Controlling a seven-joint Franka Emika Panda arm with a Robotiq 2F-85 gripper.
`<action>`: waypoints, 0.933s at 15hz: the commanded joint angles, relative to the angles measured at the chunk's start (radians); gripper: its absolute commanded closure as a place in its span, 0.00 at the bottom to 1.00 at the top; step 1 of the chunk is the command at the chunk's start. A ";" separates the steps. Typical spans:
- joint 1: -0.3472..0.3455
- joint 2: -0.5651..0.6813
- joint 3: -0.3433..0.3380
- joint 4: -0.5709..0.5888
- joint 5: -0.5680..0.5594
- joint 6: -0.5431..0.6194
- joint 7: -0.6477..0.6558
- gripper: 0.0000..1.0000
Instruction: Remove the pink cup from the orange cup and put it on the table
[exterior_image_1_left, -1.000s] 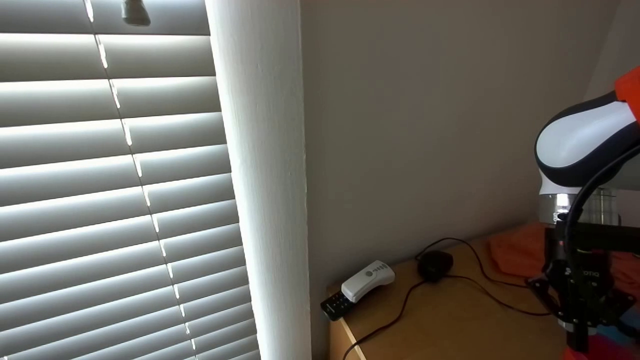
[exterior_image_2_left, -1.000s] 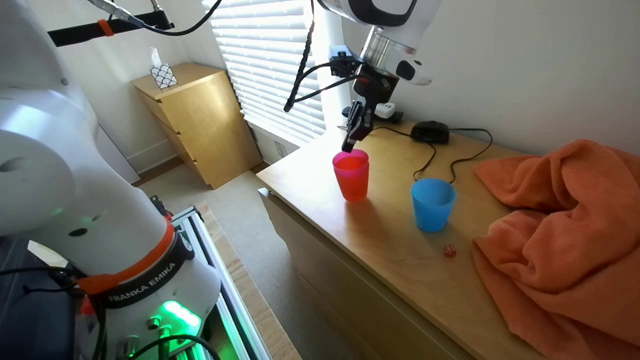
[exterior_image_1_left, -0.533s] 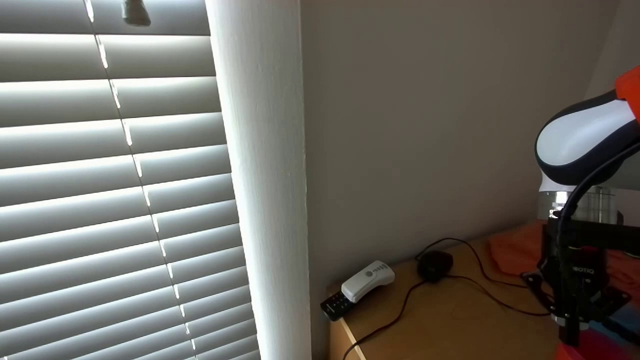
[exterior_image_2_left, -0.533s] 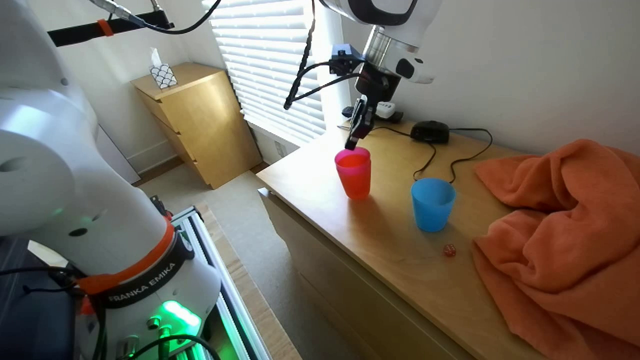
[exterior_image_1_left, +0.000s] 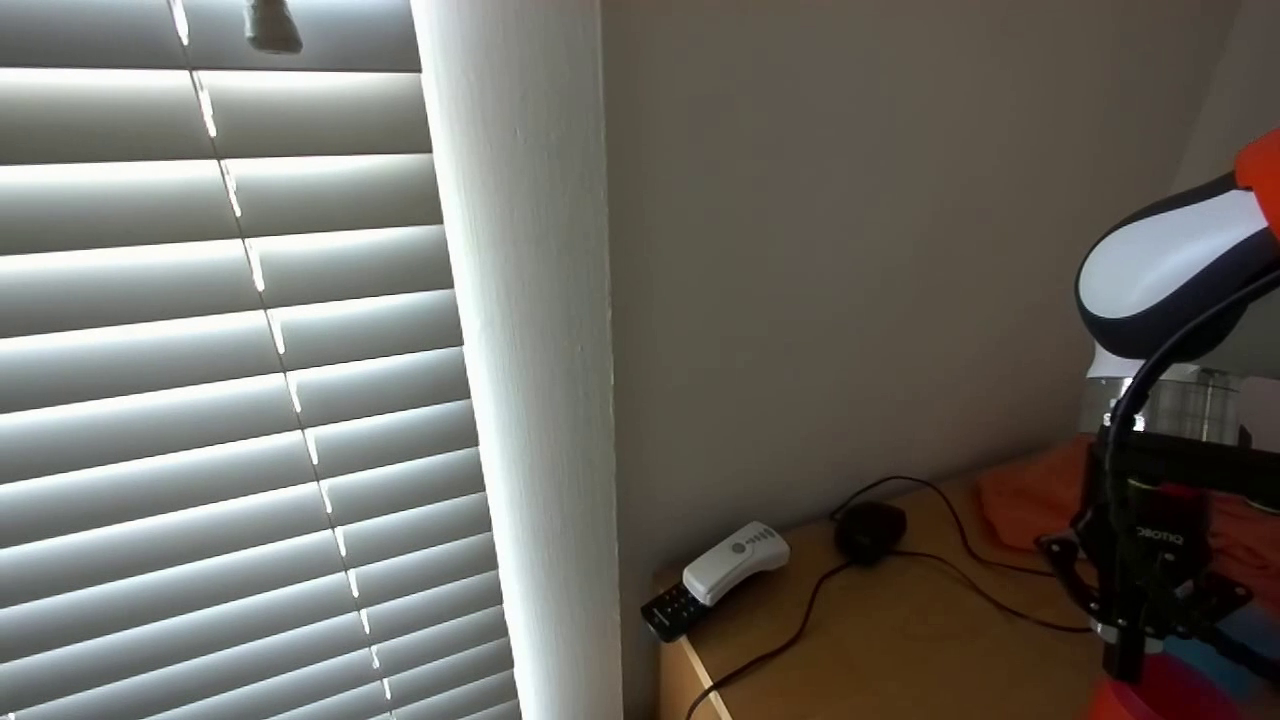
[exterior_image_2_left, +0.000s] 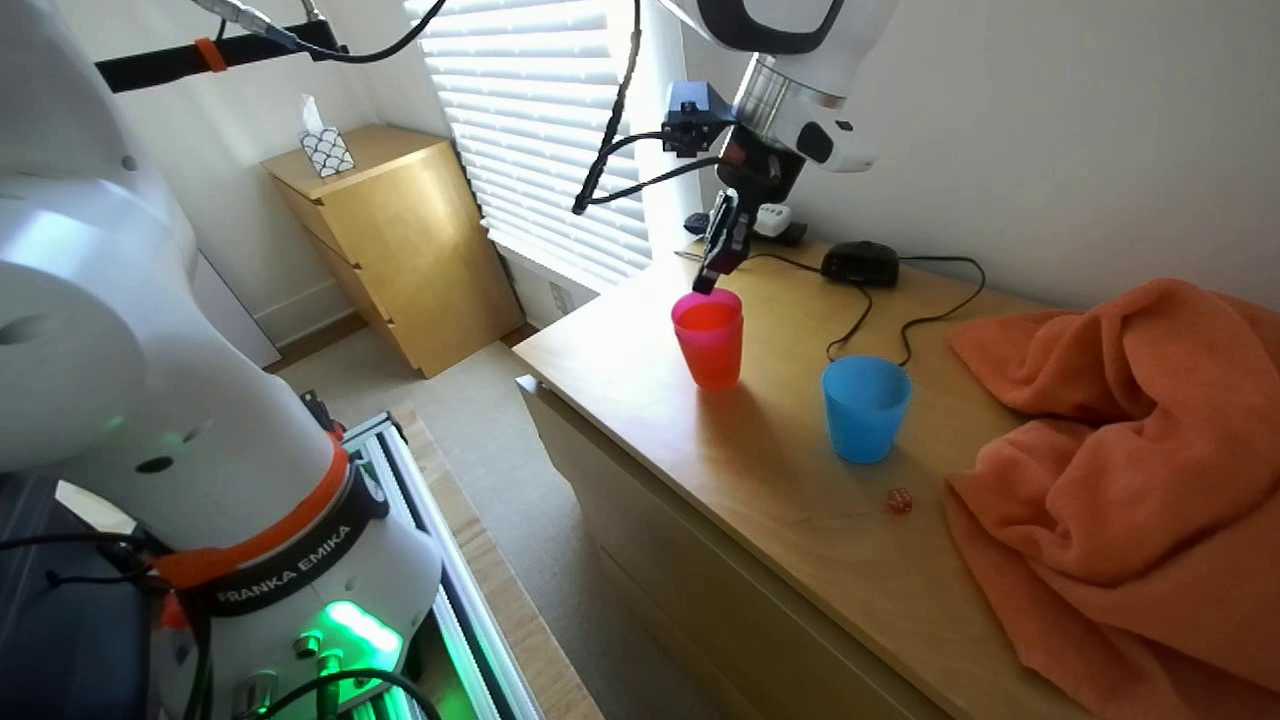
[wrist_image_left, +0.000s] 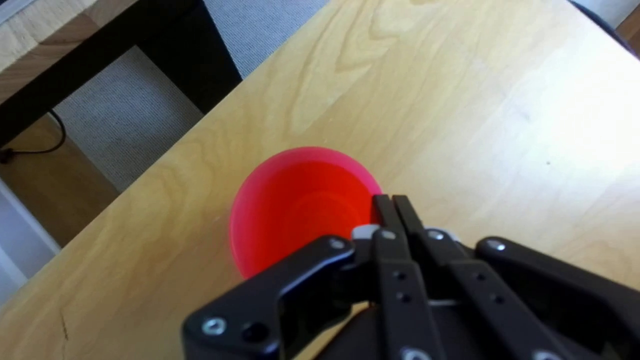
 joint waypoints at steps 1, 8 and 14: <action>-0.013 -0.007 0.001 -0.002 0.067 -0.032 -0.055 0.99; -0.002 -0.006 -0.021 -0.006 -0.017 -0.025 0.115 0.99; 0.012 -0.078 -0.013 -0.020 -0.043 -0.080 0.146 0.99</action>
